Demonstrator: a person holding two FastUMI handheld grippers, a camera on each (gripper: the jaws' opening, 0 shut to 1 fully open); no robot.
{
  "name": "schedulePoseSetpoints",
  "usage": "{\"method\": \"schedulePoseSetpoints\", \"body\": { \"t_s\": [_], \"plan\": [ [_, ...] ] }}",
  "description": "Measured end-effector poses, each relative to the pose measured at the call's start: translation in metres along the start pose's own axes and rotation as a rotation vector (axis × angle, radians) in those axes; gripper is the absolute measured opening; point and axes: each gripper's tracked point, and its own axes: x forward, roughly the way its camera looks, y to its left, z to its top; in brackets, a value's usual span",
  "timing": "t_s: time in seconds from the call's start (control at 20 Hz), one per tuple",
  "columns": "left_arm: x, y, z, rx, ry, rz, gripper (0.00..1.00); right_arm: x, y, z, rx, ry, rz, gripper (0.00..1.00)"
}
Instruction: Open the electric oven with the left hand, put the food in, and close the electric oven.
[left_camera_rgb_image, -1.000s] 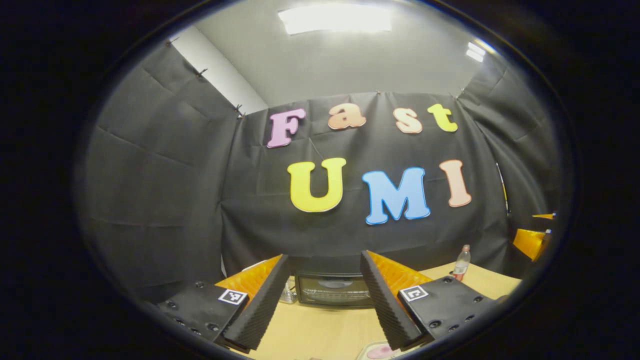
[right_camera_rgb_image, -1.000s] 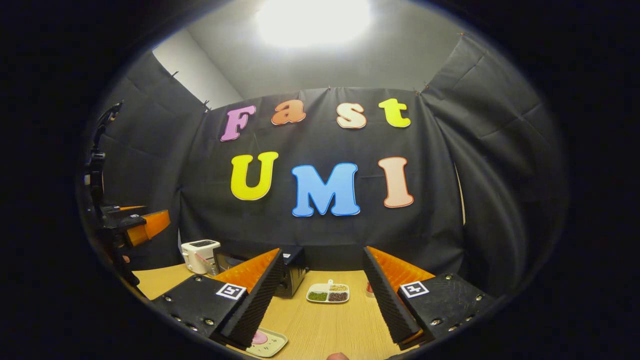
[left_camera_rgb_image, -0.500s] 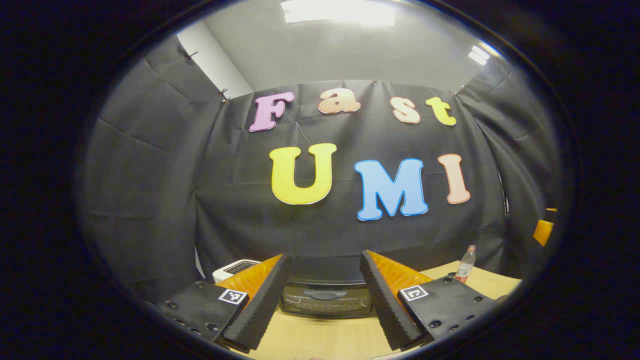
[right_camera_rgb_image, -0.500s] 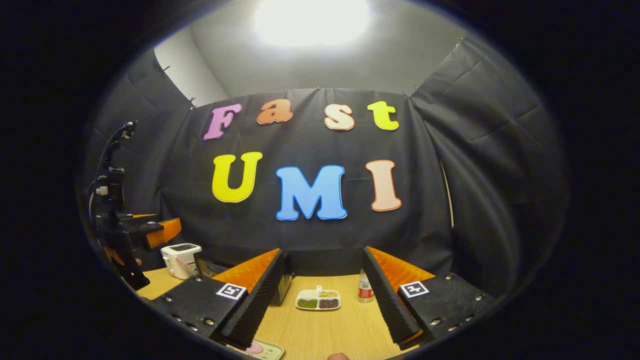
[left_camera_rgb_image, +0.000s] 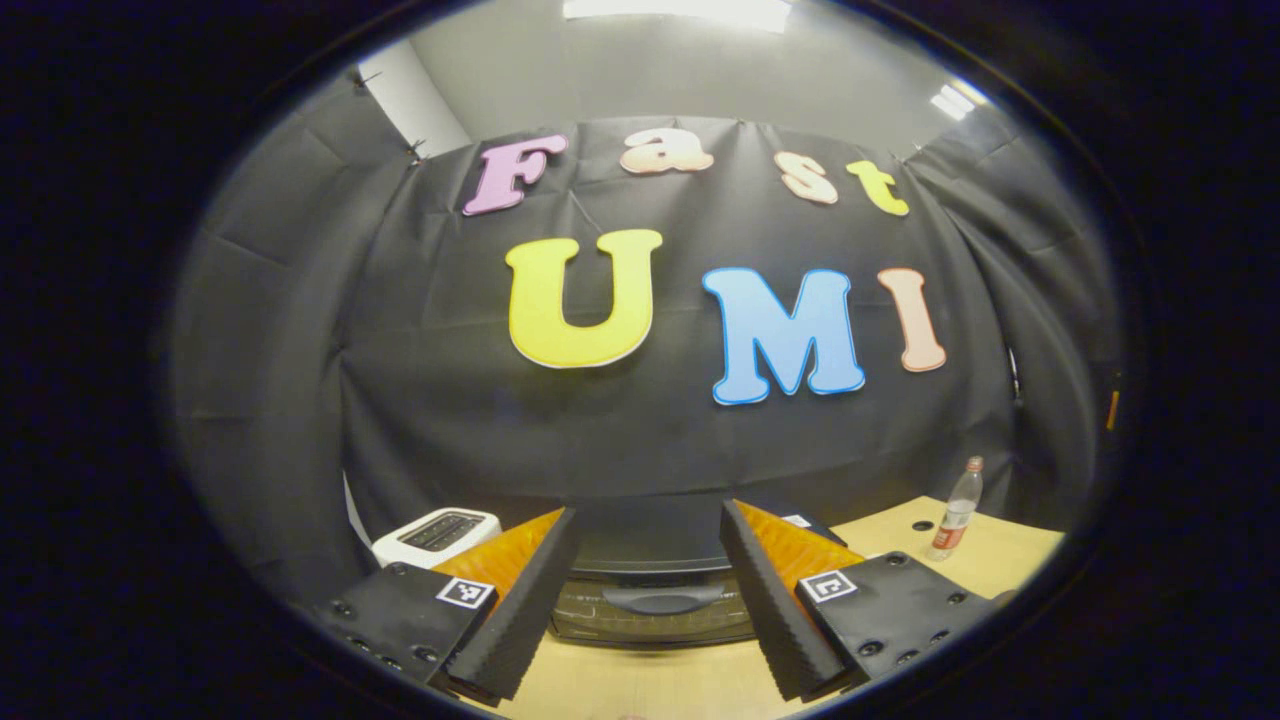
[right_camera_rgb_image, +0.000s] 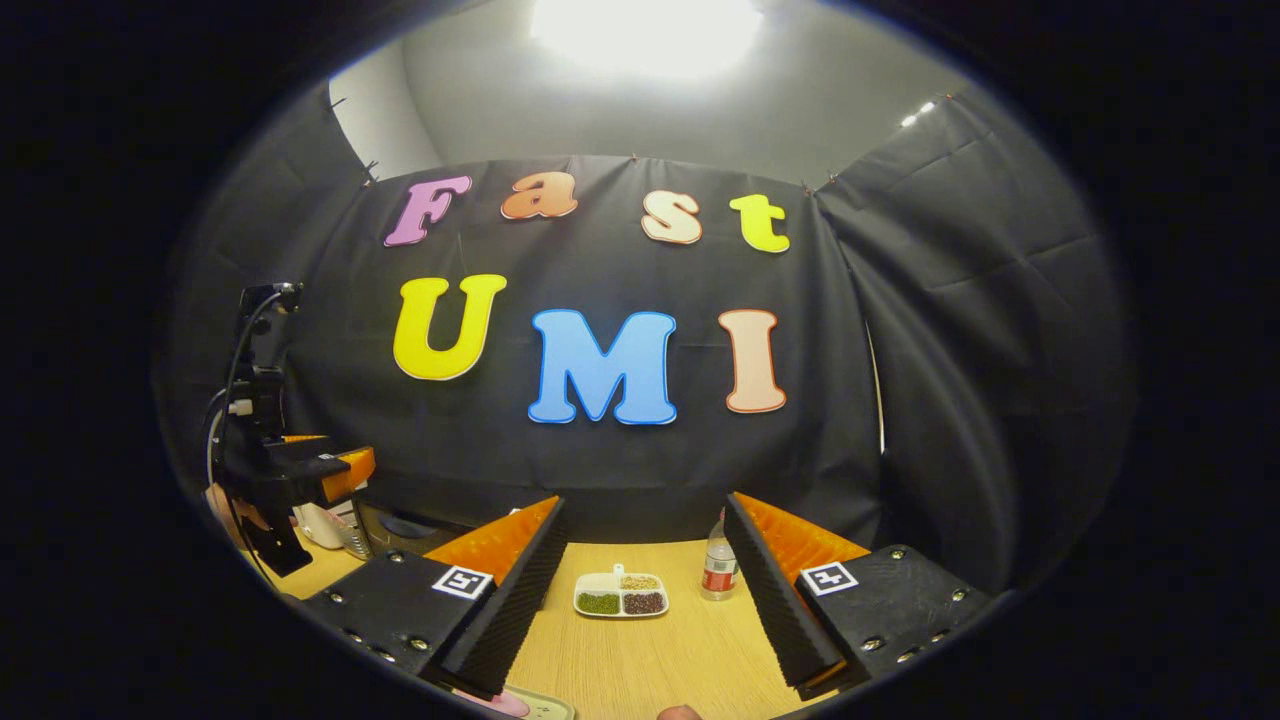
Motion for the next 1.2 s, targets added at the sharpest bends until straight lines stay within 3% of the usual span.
{"method": "schedulePoseSetpoints", "body": {
  "t_s": [0.25,0.3,0.4,0.45,0.5,0.6,0.75,0.85,0.9,0.95,1.05,1.1,1.15,1.2],
  "plan": [
    [0.041,-0.007,-0.039,-0.005,0.054,-0.061,0.99,0.002,0.006,-0.009,-0.028,0.034,-0.062,0.96],
    [0.049,-0.008,-0.046,-0.008,0.065,-0.069,0.95,0.002,0.006,-0.011,-0.036,0.039,-0.071,0.96],
    [0.060,-0.010,-0.060,-0.012,0.087,-0.081,1.00,0.000,0.005,-0.012,-0.052,0.048,-0.093,0.96],
    [0.067,-0.009,-0.069,-0.010,0.099,-0.084,0.95,-0.001,0.005,-0.013,-0.058,0.051,-0.101,0.96],
    [0.071,-0.008,-0.076,-0.008,0.114,-0.085,1.00,-0.002,0.005,-0.014,-0.063,0.057,-0.108,0.96],
    [0.081,-0.010,-0.089,-0.013,0.132,-0.088,1.00,-0.005,0.002,-0.016,-0.076,0.071,-0.126,0.96],
    [0.088,-0.009,-0.110,-0.017,0.170,-0.081,0.95,-0.008,-0.001,-0.014,-0.081,0.073,-0.144,0.96],
    [0.089,-0.008,-0.123,-0.026,0.199,-0.075,1.00,-0.010,-0.003,-0.012,-0.090,0.074,-0.147,0.96],
    [0.087,-0.008,-0.130,-0.028,0.225,-0.068,0.95,-0.010,-0.002,-0.013,-0.094,0.074,-0.146,0.96],
    [0.087,-0.010,-0.124,-0.011,0.192,-0.071,1.00,-0.011,-0.002,-0.012,-0.097,0.074,-0.145,0.96],
    [0.082,-0.010,-0.124,0.009,0.194,-0.064,0.96,-0.012,-0.003,-0.013,-0.099,0.078,-0.140,0.96],
    [0.081,-0.010,-0.126,0.002,0.196,-0.060,1.00,-0.013,-0.003,-0.013,-0.097,0.079,-0.137,0.96],
    [0.077,-0.010,-0.128,-0.004,0.197,-0.058,0.91,-0.013,-0.003,-0.012,-0.094,0.078,-0.134,0.96],
    [0.073,-0.010,-0.127,-0.006,0.189,-0.057,1.00,-0.014,-0.003,-0.013,-0.090,0.078,-0.130,0.96]
  ]
}}
